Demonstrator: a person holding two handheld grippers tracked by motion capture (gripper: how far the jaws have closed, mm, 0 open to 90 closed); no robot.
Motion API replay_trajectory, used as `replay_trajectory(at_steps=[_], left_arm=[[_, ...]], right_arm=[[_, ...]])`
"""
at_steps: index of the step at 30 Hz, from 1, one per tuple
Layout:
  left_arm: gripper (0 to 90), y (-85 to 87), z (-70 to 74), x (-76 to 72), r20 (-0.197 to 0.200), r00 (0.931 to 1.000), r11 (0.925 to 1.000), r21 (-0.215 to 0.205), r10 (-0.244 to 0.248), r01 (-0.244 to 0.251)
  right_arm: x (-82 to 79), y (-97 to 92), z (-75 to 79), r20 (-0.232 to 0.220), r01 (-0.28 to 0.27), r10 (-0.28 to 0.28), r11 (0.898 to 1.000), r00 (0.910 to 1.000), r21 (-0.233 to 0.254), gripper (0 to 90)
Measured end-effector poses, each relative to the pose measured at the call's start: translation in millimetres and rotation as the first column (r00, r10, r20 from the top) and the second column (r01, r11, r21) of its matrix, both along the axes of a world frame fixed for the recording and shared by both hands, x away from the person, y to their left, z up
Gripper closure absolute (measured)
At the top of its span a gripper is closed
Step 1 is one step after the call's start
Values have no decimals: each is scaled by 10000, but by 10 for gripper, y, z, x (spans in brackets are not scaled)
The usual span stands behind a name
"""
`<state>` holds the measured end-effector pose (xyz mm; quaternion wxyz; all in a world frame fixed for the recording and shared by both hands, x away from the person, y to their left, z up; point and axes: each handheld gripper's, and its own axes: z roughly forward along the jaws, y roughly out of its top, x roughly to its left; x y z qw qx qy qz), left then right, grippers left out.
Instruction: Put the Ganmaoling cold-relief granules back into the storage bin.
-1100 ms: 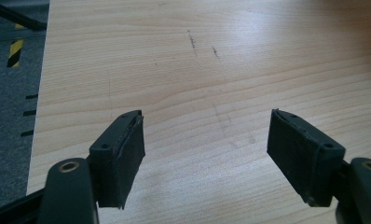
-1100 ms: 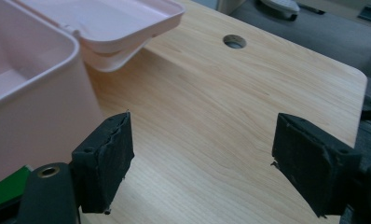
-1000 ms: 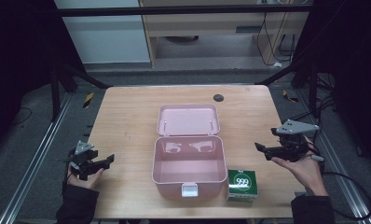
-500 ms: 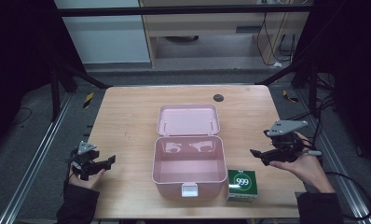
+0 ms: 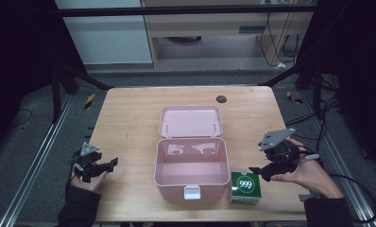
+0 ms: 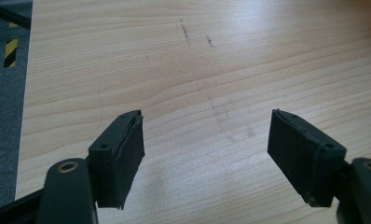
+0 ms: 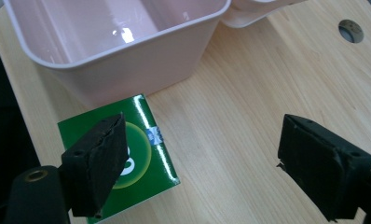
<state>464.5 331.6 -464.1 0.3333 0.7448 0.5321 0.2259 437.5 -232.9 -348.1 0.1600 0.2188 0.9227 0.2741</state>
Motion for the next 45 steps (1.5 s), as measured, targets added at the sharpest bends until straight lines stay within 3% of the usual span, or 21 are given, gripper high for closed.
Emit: replay_trajectory(at_steps=[6,16,23,28,33,39,41,45], left_arm=[[263,-11,-7,10,-55,10000,10000,24,-48,48],[260,-2,-7,10,-44,10000,10000,38,-24,24],[258,-15,-11,11,-47,10000,9999,98,-28,28],[258,-9,-18,17,-57,10000,9999,118,-15,15],[256,-13,-24,12,-98,9999,9997,221,-61,63],[256,-9,-23,13,-67,10000,9997,224,-60,61],[256,-8,-23,12,-66,10000,9997,237,-49,51],[256,-9,-22,11,-60,10000,9997,238,-53,54]], right_arm=[[-48,113,0,-259,-511,496,9969,9984,-594,140],[-81,226,-31,-621,-1260,1198,9862,9908,-1076,106],[-105,293,-123,-1305,-1895,1721,9726,9764,-1348,64],[-104,304,-189,-1551,-1977,1747,9689,9723,-1485,59],[-124,361,-263,-1811,-2289,1958,9557,9638,-1851,41],[-116,416,-323,-1880,-2300,1903,9482,9636,-2190,34],[-123,443,-363,-1981,-2477,2014,9367,9593,-2476,36],[-140,462,-377,-2041,-2615,2119,9297,9557,-2593,40]])
